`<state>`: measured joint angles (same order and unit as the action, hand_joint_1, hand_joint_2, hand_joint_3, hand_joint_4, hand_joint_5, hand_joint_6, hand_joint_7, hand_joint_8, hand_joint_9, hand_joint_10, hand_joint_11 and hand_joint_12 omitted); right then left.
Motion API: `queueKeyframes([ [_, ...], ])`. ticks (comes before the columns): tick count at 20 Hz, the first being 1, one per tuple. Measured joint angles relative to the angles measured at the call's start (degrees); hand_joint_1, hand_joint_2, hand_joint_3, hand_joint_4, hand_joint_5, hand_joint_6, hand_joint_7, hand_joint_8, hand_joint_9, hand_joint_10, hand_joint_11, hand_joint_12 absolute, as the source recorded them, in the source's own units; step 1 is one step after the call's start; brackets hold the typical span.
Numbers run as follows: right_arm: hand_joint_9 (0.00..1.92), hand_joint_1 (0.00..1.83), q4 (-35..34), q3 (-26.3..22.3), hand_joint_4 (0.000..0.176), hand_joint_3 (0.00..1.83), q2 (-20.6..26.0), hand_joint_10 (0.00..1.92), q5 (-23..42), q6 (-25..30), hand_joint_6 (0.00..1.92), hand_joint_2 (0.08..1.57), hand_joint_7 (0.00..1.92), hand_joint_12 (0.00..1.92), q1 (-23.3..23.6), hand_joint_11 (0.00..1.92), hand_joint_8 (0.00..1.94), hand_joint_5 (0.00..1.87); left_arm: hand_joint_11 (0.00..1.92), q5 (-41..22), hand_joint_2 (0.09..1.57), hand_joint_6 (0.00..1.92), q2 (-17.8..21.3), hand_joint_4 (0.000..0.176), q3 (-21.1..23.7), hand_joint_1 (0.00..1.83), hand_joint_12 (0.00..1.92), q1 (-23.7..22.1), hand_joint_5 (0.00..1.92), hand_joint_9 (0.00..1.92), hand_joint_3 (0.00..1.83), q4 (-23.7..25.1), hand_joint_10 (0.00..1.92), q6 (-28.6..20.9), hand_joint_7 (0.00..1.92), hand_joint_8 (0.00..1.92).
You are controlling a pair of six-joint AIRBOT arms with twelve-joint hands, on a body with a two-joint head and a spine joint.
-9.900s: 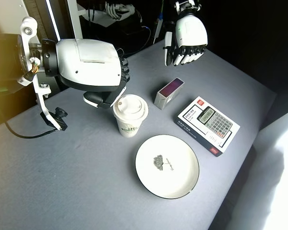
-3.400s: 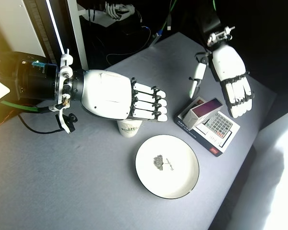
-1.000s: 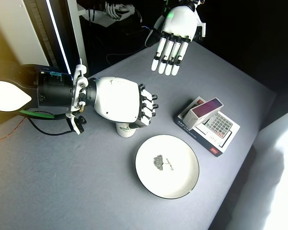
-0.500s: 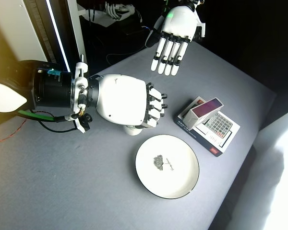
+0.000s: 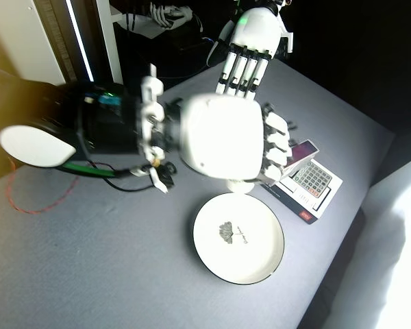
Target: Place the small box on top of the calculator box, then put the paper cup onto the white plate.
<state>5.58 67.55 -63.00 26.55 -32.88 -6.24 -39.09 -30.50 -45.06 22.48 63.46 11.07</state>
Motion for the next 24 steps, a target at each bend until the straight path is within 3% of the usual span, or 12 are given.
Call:
queueKeyframes([
  [5, 0.91, 1.49, -0.50, 6.49, 0.000, 0.00, -4.83, 1.05, -0.90, -0.20, 1.07, 1.11, 1.01, 1.54, -1.68, 0.84, 0.78, 0.87, 0.00, 0.02, 1.17, 0.01, 0.00, 0.000, 0.00, 0.36, 0.65, 0.00, 0.27, 0.32, 0.00, 0.17, 0.01, 0.00, 0.32, 0.01],
  [7, 0.92, 1.49, -1.33, 7.63, 0.000, 0.00, -6.54, 1.03, -1.44, -0.20, 1.07, 1.10, 1.02, 1.51, -3.32, 0.86, 0.77, 0.88, 0.00, 0.00, 1.19, 0.00, 0.00, 0.000, 0.00, 0.35, 0.52, 0.00, 0.22, 0.28, 0.00, 0.17, 0.00, 0.00, 0.27, 0.00],
  [12, 0.89, 1.49, -2.01, 8.57, 0.000, 0.00, -7.93, 1.08, -1.46, -1.60, 1.14, 1.12, 0.98, 1.54, -5.09, 0.84, 0.84, 0.82, 0.00, 0.02, 1.17, 0.00, -0.07, 0.000, -0.15, 0.39, 0.61, -0.24, 0.24, 0.30, 0.00, 0.28, 0.00, -0.15, 0.28, 0.00],
  [13, 0.89, 1.48, -2.99, 9.03, 0.000, 0.00, -8.20, 1.12, -1.14, -1.79, 1.21, 1.14, 0.91, 1.60, -5.33, 0.81, 0.94, 0.74, 0.00, 0.00, 1.16, 0.00, -0.09, 0.000, -0.17, 0.44, 0.59, -0.31, 0.24, 0.31, 0.00, 0.44, 0.01, -0.28, 0.29, 0.00],
  [14, 0.90, 1.39, -3.76, 9.51, 0.000, 0.00, -8.46, 1.23, -0.74, -1.77, 1.27, 1.16, 0.90, 1.29, -5.49, 0.72, 1.01, 0.73, 0.00, 0.09, 1.16, 0.00, -0.13, 0.000, -0.17, 0.44, 0.63, -0.46, 0.27, 0.33, 0.00, 0.42, 0.01, -0.28, 0.32, 0.00],
  [15, 0.84, 1.24, -4.09, 10.08, 0.000, 0.00, -8.72, 0.74, -0.66, -1.79, 1.25, 1.16, 0.95, 1.15, -5.55, 0.69, 1.02, 0.79, 0.00, 0.00, 1.17, 0.00, -0.13, 0.000, -0.28, 0.42, 0.61, -0.66, 0.26, 0.32, 0.00, 0.59, 0.00, -0.28, 0.31, 0.00],
  [16, 0.85, 1.33, -4.37, 10.71, 0.000, 0.00, -9.11, 0.49, 0.04, -1.77, 0.59, 1.08, 0.86, 1.10, -5.88, 0.65, 0.51, 0.75, 0.00, 0.00, 1.16, 0.01, -0.24, 0.000, -0.28, 0.46, 0.64, -0.79, 0.28, 0.34, 0.00, 0.44, 0.01, -0.28, 0.33, 0.01],
  [17, 0.90, 1.34, -4.48, 11.15, 0.000, 0.00, -9.40, 0.31, 0.31, -1.75, 0.27, 1.06, 0.92, 1.04, -6.10, 0.67, 0.21, 0.82, 0.00, 0.04, 1.15, 0.00, -0.33, 0.000, -0.39, 0.47, 0.66, -0.79, 0.28, 0.35, 0.00, 0.44, 0.01, -0.28, 0.34, 0.00],
  [18, 0.89, 1.31, -4.50, 11.82, 0.000, 0.00, -9.77, 0.19, 1.05, -1.68, 0.12, 1.06, 0.91, 1.06, -6.43, 0.61, 0.08, 0.83, 0.00, 0.09, 1.16, 0.00, -0.37, 0.000, -0.42, 0.44, 0.63, -0.76, 0.27, 0.33, 0.00, 0.59, 0.00, -0.26, 0.32, 0.00],
  [20, 0.86, 1.25, -4.55, 13.22, 0.000, 0.00, -10.36, 0.08, 2.67, -1.64, 0.02, 1.07, 0.88, 1.10, -7.23, 0.50, 0.01, 0.80, 0.00, 0.04, 1.18, 0.00, -0.37, 0.000, -0.42, 0.43, 0.58, -0.76, 0.23, 0.28, 0.00, 0.61, 0.00, -0.28, 0.27, 0.00],
  [21, 0.81, 1.21, -4.92, 13.84, 0.000, 0.00, -10.60, 0.04, 2.93, -1.62, 0.00, 1.09, 0.83, 1.14, -7.30, 0.41, 0.00, 0.76, 0.00, 0.02, 1.17, 0.00, -0.35, 0.000, -0.42, 0.44, 0.66, -0.76, 0.28, 0.32, 0.00, 0.61, 0.01, -0.28, 0.31, 0.00],
  [24, 0.56, 1.03, -4.98, 14.21, 0.000, 0.00, -10.69, 0.00, 3.15, -1.66, 0.00, 1.07, 0.56, 1.28, -7.52, 0.09, 0.00, 0.49, 0.00, 0.07, 1.16, 0.00, -0.37, 0.000, -0.59, 0.46, 0.59, -0.76, 0.26, 0.29, 0.00, 0.66, 0.00, -0.28, 0.28, 0.00],
])
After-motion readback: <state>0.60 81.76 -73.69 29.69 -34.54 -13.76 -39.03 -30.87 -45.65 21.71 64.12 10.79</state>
